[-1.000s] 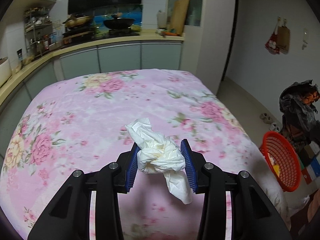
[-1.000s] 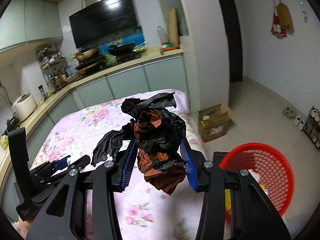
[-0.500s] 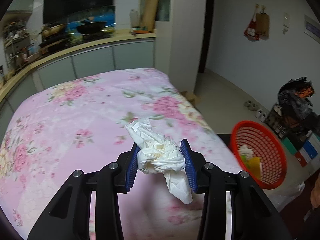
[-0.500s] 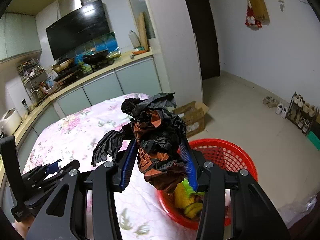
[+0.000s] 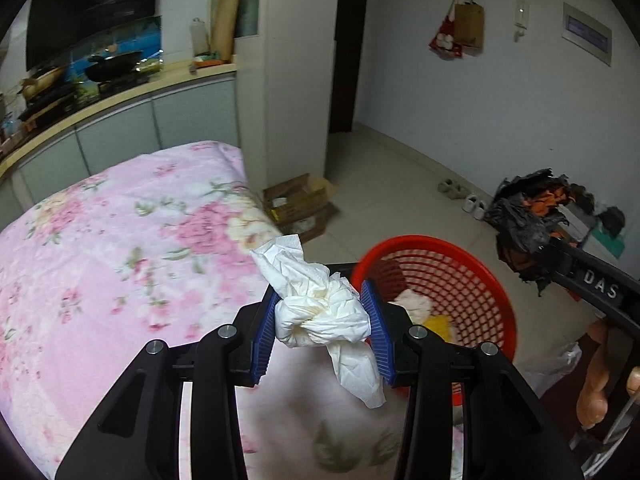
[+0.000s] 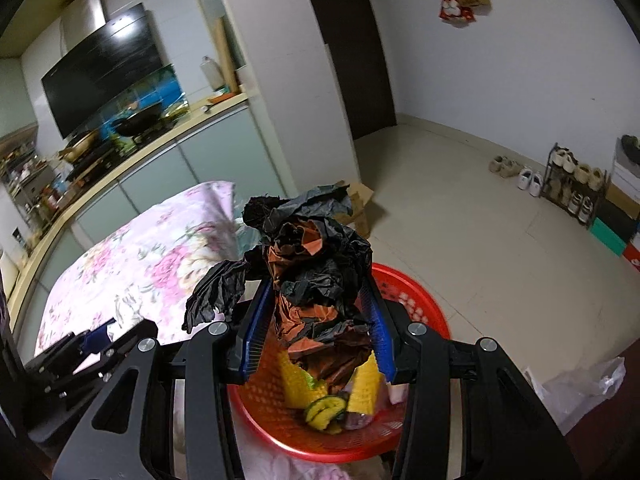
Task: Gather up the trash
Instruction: 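Carry the white tissue and black-orange bag to the red basket, then open both tools to drop the tissue and bag into the basket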
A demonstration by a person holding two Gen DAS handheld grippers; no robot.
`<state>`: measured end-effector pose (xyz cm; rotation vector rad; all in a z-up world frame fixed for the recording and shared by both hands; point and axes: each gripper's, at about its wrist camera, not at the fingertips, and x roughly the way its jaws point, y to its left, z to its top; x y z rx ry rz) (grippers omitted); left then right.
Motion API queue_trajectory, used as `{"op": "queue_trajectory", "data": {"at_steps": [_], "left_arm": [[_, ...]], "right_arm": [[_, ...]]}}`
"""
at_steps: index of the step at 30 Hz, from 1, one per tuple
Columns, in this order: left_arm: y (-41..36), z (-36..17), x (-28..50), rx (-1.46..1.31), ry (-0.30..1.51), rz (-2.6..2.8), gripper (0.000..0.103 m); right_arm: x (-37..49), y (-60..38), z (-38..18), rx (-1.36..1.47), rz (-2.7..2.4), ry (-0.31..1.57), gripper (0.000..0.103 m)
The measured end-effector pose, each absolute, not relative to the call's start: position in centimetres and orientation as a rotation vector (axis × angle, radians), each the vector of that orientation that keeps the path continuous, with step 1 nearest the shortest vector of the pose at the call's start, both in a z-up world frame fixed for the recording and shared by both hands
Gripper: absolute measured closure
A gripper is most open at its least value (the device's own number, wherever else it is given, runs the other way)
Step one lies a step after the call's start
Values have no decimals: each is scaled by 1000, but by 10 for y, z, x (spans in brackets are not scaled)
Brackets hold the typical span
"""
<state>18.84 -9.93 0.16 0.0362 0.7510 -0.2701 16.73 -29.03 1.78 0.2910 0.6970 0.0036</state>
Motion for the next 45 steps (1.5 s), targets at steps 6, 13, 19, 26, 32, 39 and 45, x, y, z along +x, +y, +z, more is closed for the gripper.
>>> {"op": "queue_trajectory", "data": {"at_steps": [6,13,19,26,32,39,45], "left_arm": [[-115,2,192,31,756,-301,64],[-137,7,203,19,747,-333,64],[-154,-2,216,19,764,-337,64],[-164,-26,224,25,806,-346,63],[-167,-35,223,29,820,-357,61],[-162,-31,224,-6,805,-354,28],[-157,-28,222,-8,796,-338,21]], "right_arm": [[167,-306,14,318,-42,703,60],[171,-317,6,348,-74,740,60],[178,-323,-6,378,-96,782,59],[184,-328,-16,424,-76,811,58],[186,-330,-16,482,-41,804,41],[184,-334,-13,518,-31,793,35],[182,-336,-11,519,-41,786,34]]}}
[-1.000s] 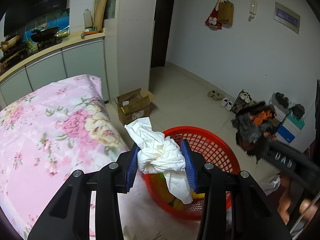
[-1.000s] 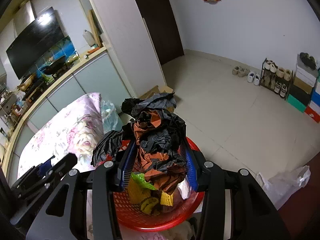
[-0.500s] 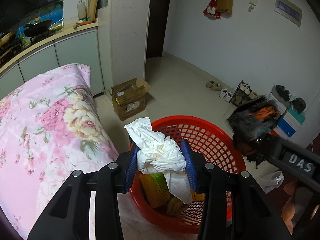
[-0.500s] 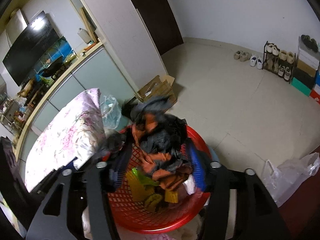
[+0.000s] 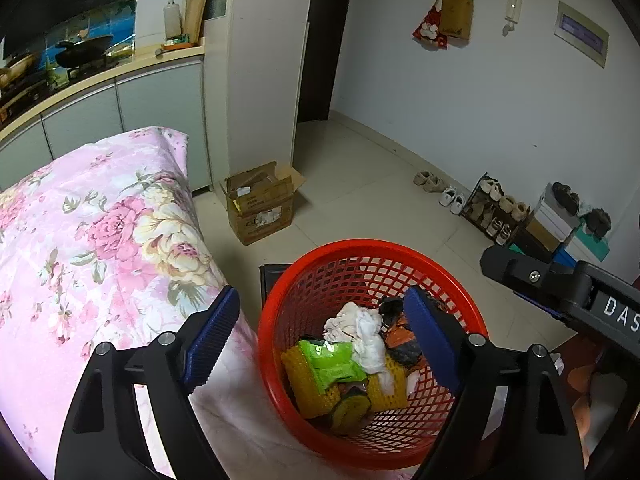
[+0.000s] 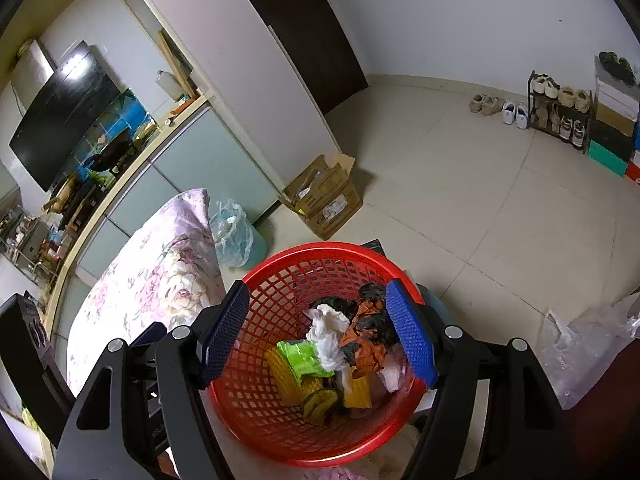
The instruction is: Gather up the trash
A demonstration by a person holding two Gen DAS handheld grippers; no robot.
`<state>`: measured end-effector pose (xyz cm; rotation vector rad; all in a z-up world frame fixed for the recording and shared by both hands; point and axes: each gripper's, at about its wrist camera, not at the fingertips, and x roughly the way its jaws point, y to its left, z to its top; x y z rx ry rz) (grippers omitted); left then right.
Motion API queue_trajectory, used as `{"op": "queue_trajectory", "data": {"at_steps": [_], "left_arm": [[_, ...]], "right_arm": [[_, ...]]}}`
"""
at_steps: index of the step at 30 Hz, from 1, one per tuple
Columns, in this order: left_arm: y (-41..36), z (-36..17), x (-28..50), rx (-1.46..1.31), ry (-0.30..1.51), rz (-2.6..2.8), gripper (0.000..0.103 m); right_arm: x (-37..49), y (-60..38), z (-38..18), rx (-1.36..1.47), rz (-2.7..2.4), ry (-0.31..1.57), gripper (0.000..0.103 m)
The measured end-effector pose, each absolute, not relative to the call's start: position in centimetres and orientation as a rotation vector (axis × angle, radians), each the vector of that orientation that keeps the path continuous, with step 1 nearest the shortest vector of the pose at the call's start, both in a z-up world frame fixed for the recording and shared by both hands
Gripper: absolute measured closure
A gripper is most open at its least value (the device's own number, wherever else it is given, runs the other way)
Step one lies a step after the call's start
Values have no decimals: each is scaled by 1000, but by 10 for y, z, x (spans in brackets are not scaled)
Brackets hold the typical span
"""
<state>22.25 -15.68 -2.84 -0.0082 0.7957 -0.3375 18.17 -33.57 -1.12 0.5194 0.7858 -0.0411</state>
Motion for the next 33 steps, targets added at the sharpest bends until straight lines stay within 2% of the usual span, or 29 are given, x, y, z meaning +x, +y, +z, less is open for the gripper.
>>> {"op": "queue_trajectory", "data": {"at_steps": [17,23,29,33], "left_arm": [[-121,-22,206,8,773,-253,21],[-118,-14,193,49,748,-239,20],[-114,-4,171,72,699,-225,18],[-105,2,157,84,671,-209,18]], "right_arm": [[180,-320,-14,417,-102,779,33],[169,-320,-15,418,-170,755,13],[150,-309,-14,345,-162,755,12],[132,-297,-6,308,-135,717,7]]}}
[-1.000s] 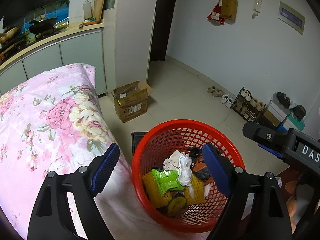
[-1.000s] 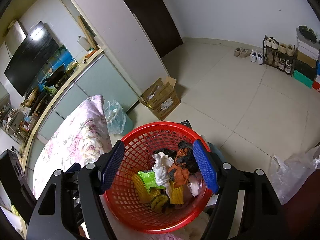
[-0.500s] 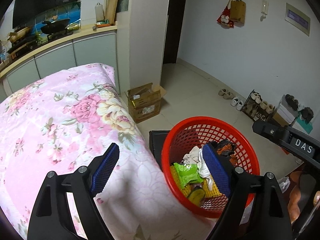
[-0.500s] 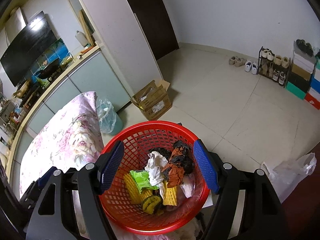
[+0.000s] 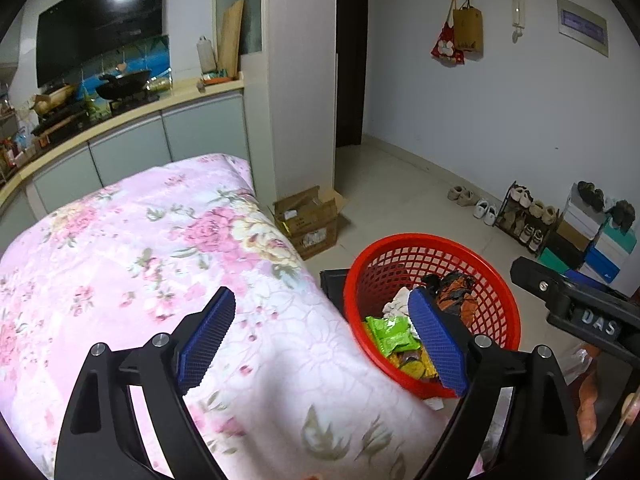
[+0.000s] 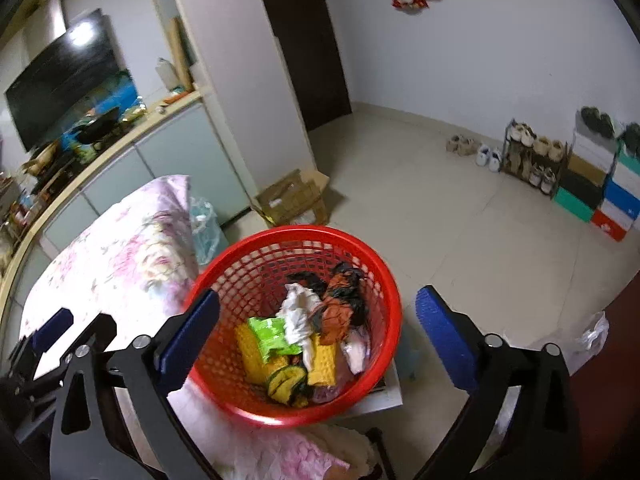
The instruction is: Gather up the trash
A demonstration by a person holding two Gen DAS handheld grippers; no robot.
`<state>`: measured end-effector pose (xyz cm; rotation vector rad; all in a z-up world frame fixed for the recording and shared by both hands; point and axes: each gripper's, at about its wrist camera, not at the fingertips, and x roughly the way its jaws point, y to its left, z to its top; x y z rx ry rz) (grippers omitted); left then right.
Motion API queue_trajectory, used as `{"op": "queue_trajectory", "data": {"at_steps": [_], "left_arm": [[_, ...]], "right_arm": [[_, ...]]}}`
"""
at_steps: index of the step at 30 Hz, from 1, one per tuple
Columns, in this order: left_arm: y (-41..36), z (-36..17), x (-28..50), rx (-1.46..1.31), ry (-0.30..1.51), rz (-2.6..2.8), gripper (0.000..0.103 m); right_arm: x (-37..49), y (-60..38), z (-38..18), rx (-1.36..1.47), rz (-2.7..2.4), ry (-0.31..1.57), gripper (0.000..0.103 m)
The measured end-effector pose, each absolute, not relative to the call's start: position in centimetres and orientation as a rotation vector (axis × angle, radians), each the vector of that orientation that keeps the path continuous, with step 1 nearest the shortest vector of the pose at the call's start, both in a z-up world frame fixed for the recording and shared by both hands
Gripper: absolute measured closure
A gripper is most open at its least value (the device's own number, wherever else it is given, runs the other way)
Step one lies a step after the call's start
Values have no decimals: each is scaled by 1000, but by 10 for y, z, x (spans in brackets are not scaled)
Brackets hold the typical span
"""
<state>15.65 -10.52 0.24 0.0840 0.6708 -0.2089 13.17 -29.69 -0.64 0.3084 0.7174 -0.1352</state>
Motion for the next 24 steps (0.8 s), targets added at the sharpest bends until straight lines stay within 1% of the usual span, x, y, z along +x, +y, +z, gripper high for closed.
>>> {"op": "queue_trajectory", "data": {"at_steps": [8,24], "left_arm": [[-74,22,124,81,591,-146,15],[-12,30,64,19,499,-18,13]], "right_arm": [[92,-253,14,214,-22,583,7],[49,-208,25,157,48,507,7]]}}
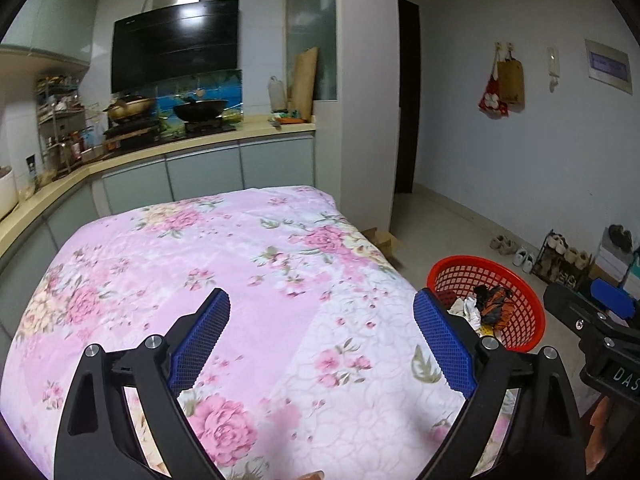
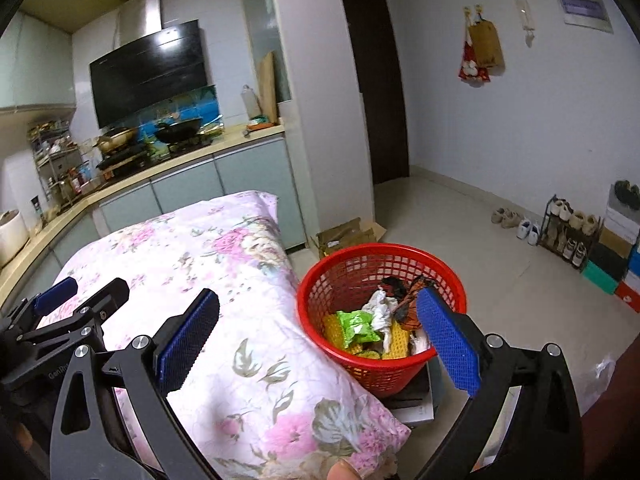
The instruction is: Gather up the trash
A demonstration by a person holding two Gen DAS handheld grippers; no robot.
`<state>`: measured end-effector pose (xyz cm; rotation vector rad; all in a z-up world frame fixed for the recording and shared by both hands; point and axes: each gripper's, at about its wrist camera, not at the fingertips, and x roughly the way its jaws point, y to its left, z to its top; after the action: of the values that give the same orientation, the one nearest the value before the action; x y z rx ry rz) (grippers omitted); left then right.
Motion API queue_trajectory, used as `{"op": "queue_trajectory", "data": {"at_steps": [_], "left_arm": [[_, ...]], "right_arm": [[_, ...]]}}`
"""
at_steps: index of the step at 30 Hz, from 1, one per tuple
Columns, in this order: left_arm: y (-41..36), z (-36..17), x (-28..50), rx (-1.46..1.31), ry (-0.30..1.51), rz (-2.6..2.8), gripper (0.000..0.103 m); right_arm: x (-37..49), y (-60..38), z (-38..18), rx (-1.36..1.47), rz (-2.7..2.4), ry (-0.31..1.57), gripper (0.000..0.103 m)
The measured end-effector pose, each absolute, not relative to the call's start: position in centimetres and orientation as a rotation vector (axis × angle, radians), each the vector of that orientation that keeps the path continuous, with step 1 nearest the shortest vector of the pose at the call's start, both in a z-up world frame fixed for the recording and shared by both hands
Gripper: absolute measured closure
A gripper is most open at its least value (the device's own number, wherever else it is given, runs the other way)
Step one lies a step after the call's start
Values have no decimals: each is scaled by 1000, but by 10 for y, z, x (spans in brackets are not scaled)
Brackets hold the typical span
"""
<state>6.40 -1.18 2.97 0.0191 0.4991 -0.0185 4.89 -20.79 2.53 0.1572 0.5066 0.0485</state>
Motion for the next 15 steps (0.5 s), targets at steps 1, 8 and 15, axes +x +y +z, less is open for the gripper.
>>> {"op": "queue_trajectory", "data": {"at_steps": [1,8,15], "left_arm": [[-11,29,64,19,499,-13,13],[-6,25,56,13,493,-15,13],[-5,25,51,12,476,-11,13]], "right_arm": [[48,-206,24,158,56,512,7],[40,-201,22,149,33,506,7],[33,-207,20,165,14,506,7]]}}
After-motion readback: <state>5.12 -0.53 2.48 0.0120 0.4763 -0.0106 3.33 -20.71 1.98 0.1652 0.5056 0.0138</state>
